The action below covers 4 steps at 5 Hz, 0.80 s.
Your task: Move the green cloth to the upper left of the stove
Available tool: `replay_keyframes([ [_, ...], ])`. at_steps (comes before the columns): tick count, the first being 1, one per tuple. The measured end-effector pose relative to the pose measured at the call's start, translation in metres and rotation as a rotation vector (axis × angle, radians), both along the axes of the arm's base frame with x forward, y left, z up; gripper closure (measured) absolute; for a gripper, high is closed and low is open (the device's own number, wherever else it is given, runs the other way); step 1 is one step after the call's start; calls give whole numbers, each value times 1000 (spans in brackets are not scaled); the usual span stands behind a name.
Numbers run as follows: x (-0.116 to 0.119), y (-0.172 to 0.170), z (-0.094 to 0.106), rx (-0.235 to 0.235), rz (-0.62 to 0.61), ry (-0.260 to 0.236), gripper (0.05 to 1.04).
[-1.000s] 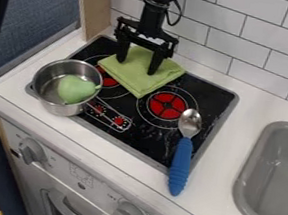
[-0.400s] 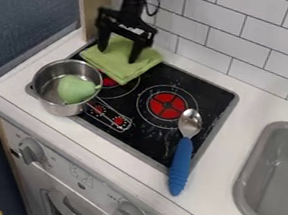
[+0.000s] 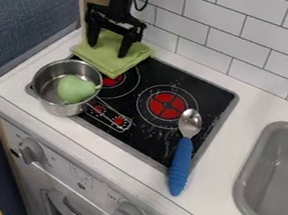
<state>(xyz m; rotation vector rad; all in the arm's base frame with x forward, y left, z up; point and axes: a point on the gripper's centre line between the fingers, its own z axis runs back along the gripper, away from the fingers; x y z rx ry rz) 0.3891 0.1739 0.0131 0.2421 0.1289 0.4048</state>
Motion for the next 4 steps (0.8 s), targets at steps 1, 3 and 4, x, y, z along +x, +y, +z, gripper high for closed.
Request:
replay_keyframes([
  [1,0,0,1,2,-3,-13,82],
  [3,0,0,6,4,25,-29,82],
  [4,-2,6,14,-9,38,-71,82],
])
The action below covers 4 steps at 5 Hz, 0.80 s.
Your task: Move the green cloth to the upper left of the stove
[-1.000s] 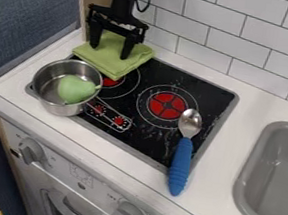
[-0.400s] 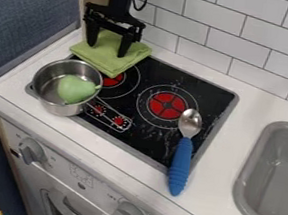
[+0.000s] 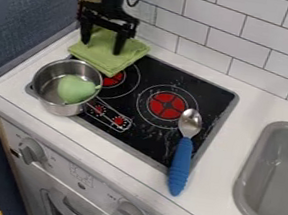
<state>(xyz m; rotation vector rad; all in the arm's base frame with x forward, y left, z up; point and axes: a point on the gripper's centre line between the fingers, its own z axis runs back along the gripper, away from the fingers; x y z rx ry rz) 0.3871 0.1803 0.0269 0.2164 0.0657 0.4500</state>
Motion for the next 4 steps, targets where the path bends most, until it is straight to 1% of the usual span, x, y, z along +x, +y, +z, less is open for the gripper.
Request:
replay_keyframes([
  [1,1,2,11,18,3,-18,83],
  [2,5,-2,25,28,-5,-49,83],
  [3,8,-13,45,35,-19,-86,83],
  [4,3,-34,40,14,-27,-39,83],
])
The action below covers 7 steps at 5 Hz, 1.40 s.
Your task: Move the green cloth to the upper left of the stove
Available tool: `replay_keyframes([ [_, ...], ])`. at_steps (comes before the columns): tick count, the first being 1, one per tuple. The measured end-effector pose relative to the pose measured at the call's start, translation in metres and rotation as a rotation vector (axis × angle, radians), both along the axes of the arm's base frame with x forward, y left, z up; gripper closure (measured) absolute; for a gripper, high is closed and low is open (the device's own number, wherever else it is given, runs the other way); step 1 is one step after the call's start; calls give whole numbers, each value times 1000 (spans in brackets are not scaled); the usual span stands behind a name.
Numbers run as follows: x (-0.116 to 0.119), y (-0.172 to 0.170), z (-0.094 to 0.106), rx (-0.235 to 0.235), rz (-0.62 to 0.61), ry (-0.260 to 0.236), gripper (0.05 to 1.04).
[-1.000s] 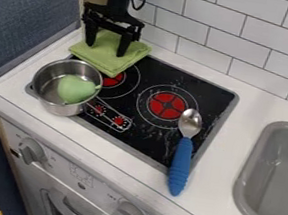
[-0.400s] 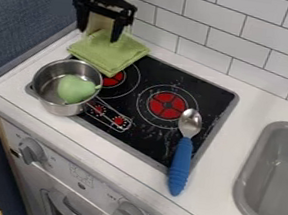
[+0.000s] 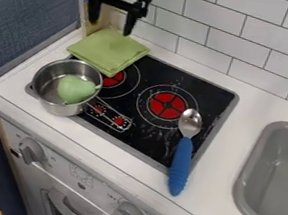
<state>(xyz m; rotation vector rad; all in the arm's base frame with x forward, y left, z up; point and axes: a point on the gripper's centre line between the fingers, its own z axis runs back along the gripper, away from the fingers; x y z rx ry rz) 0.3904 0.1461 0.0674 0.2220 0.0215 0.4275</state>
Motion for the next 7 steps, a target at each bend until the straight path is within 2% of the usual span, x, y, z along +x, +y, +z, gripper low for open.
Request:
replay_keyframes([
  [1,-6,-33,8,-34,-14,44,83],
  [2,-12,-69,18,-73,-55,66,82],
  [3,-13,-111,28,-34,-159,49,83],
  [4,-14,-154,29,-9,-270,62,83],
  [5,-29,-175,36,-12,-309,68,83],
  [6,-39,-188,45,-53,-302,15,83],
  [7,-38,-201,43,-115,-303,-12,82],
])
